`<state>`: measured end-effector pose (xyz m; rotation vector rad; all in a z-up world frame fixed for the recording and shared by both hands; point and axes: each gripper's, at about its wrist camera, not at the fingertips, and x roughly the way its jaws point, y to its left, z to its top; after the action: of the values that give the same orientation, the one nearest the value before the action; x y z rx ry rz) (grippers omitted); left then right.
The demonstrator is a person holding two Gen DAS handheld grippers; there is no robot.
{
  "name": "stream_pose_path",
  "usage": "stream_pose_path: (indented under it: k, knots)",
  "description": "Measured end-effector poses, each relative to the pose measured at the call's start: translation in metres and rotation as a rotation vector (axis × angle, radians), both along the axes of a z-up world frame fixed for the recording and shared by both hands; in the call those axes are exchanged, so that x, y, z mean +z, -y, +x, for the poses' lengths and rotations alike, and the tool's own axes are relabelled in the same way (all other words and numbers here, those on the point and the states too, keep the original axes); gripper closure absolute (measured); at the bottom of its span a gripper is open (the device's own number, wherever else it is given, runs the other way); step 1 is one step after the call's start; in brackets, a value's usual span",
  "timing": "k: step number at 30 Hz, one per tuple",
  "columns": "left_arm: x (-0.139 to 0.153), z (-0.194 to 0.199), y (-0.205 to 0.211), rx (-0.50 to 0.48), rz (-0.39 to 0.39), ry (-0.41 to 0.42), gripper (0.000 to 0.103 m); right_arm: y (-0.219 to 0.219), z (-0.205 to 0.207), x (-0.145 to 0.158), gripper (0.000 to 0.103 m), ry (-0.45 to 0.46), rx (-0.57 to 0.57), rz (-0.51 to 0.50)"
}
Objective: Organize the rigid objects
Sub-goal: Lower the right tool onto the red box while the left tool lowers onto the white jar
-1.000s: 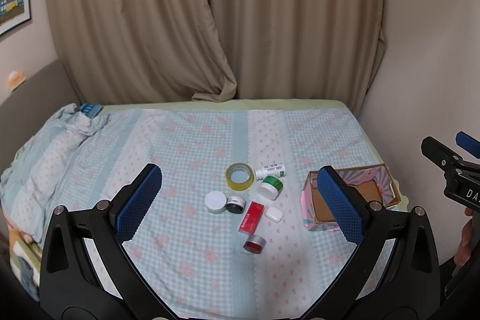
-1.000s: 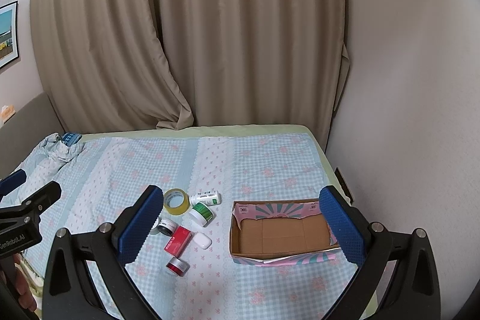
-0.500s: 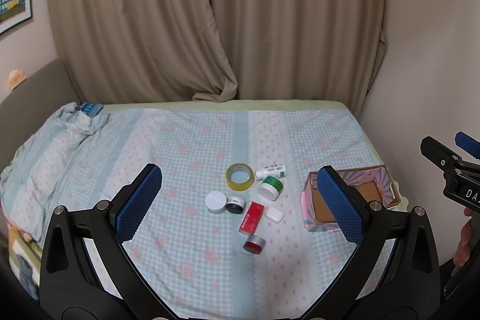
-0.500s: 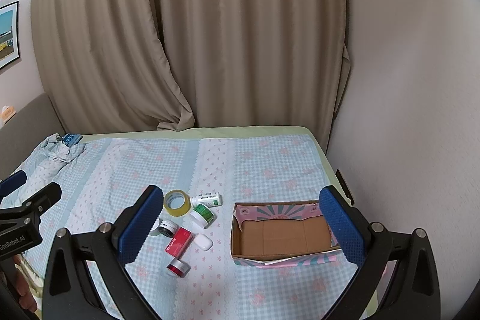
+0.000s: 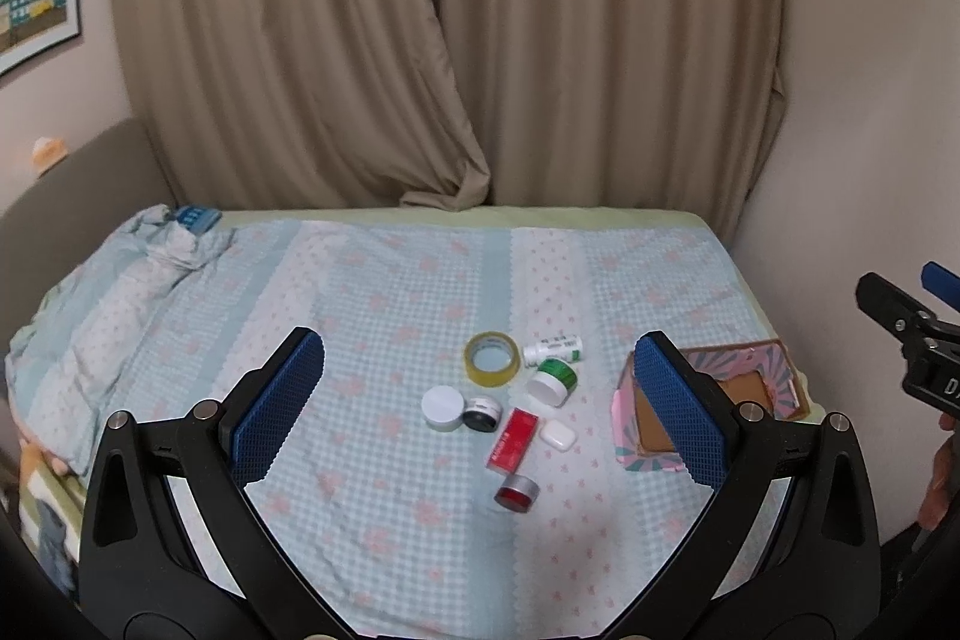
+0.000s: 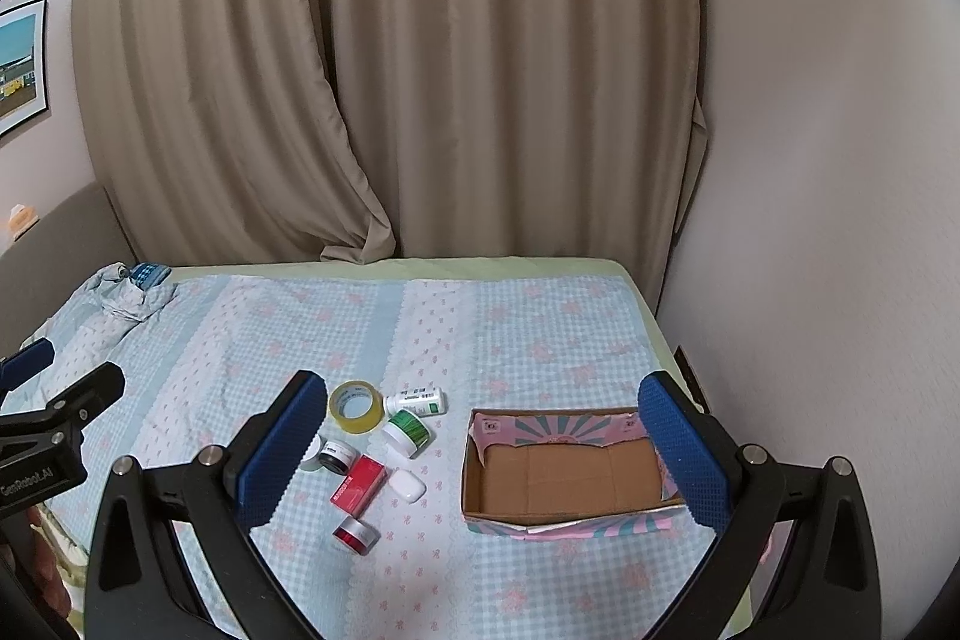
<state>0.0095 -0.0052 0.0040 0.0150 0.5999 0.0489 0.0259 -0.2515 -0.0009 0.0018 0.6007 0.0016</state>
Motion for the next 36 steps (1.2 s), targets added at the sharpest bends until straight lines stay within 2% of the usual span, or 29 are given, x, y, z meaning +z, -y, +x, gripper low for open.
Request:
stream_pose_path:
  k: [5, 9, 11, 16, 22, 29, 32, 36]
  knots:
    - [-0.002, 0.006, -0.008, 0.015, 0.022, -0.006, 0.0, 0.003, 0.003, -0.002, 0.0, 0.008, 0.033, 0.015]
    - [-0.016, 0.016, -0.024, -0.044, -0.01, -0.032, 0.0, -0.002, 0.007, -0.014, 0.0, 0.001, 0.06, 0.031]
    - [-0.027, 0.023, -0.033, -0.077, -0.001, -0.052, 0.0, -0.008, 0.011, -0.023, 0.0, -0.019, 0.053, 0.044]
    - [-0.053, 0.048, -0.062, -0.175, 0.019, -0.108, 0.001, -0.034, 0.023, -0.045, 0.0, -0.085, 0.004, 0.088]
    - [-0.09, 0.088, -0.103, -0.305, 0.065, -0.203, 0.001, -0.077, 0.047, -0.074, 0.0, -0.176, -0.119, 0.16]
    - [-0.166, 0.146, -0.135, -0.475, 0.117, -0.354, 0.001, -0.114, 0.08, -0.123, 0.0, -0.279, -0.244, 0.213]
    - [-0.207, 0.169, -0.135, -0.535, 0.164, -0.406, 0.001, -0.126, 0.097, -0.155, 0.0, -0.347, -0.269, 0.237]
    - [-0.261, 0.199, -0.132, -0.569, 0.223, -0.471, 0.001, -0.137, 0.121, -0.205, 0.0, -0.47, -0.284, 0.233]
